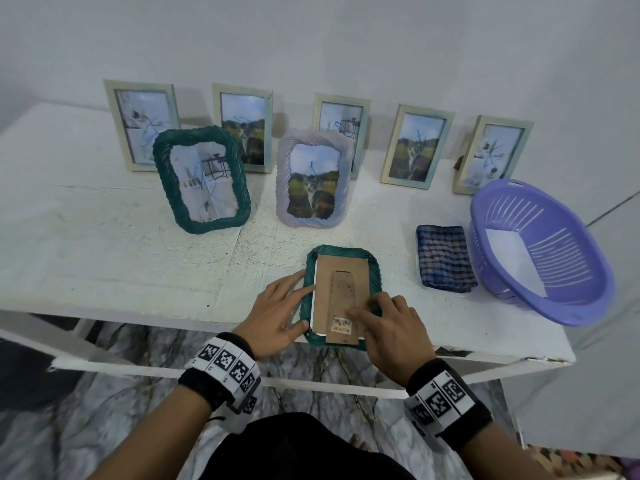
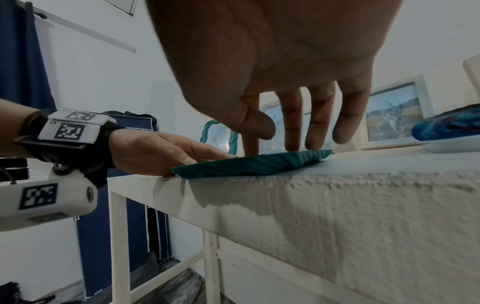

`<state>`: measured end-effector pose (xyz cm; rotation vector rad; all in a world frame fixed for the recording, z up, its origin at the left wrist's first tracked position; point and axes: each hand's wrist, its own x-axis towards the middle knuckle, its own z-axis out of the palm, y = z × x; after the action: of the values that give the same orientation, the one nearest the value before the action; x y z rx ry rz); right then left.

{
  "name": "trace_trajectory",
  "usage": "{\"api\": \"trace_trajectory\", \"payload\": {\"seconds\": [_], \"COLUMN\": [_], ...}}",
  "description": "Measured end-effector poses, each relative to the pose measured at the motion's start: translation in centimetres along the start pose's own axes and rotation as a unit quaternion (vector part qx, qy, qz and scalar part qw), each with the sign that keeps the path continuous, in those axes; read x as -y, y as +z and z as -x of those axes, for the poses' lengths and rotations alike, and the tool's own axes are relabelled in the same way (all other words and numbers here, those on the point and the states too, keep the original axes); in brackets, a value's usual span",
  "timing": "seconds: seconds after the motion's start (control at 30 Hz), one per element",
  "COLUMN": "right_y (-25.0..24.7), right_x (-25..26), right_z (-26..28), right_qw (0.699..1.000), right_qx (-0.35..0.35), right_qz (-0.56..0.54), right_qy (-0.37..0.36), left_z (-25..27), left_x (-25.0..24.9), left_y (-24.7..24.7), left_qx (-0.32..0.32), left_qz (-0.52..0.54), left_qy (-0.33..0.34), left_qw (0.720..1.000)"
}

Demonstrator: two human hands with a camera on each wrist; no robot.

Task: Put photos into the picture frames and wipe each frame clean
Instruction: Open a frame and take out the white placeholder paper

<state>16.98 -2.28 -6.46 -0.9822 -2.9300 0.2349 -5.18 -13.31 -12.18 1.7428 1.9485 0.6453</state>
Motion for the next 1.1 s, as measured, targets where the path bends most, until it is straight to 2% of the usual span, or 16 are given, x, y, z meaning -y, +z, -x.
{"api": "trace_trajectory", "payload": {"seconds": [0.13,0.3,0.47,0.57,0.67,0.8,0.83,0.87,0.93,1.0,1.1], "right_y": [0.1,0.1,-0.3,-1.4,-1.9,-3.3,-3.9,-4.3,-5.0,-5.2,-5.0], "right_x": [2.3,5.4,5.4,4.6,2.5,-0.5,-1.1,-1.7,-3.0,-4.4,-5.9], "right_z": [-0.9,-2.7,-3.2,-3.0,-2.0,0.3,1.0,1.7,3.5,5.3,7.7], "right_qw": [1.0,0.997,0.988,0.971,0.926,0.804,0.782,0.774,0.791,0.843,0.921], "right_qx": [-0.02,-0.009,-0.015,-0.022,-0.061,-0.096,-0.103,-0.109,-0.124,-0.132,-0.116], "right_qz": [0.002,0.016,-0.062,-0.149,-0.305,-0.536,-0.566,-0.576,-0.556,-0.478,-0.291], "right_qy": [0.011,0.077,0.141,0.188,0.216,0.24,0.241,0.24,0.223,0.21,0.231], "left_z": [0.6,0.9,0.9,0.9,0.9,1.0,1.0,1.0,1.0,1.1,1.1], "left_x": [0.7,0.4,0.4,0.5,0.4,0.6,0.6,0.5,0.5,0.4,0.5], "left_y": [0.5,0.5,0.5,0.5,0.6,0.7,0.8,0.8,0.8,0.8,0.9], "left_qx": [-0.016,-0.026,-0.027,-0.028,-0.028,-0.027,-0.028,-0.028,-0.024,-0.023,-0.034], "left_qz": [-0.024,-0.046,-0.049,-0.055,-0.052,-0.045,-0.043,-0.042,-0.043,-0.041,-0.032], "left_qy": [0.031,0.037,0.031,0.029,0.027,0.024,0.023,0.022,0.017,0.015,0.021], "left_qw": [0.999,0.998,0.998,0.998,0.998,0.998,0.998,0.998,0.999,0.999,0.999]}}
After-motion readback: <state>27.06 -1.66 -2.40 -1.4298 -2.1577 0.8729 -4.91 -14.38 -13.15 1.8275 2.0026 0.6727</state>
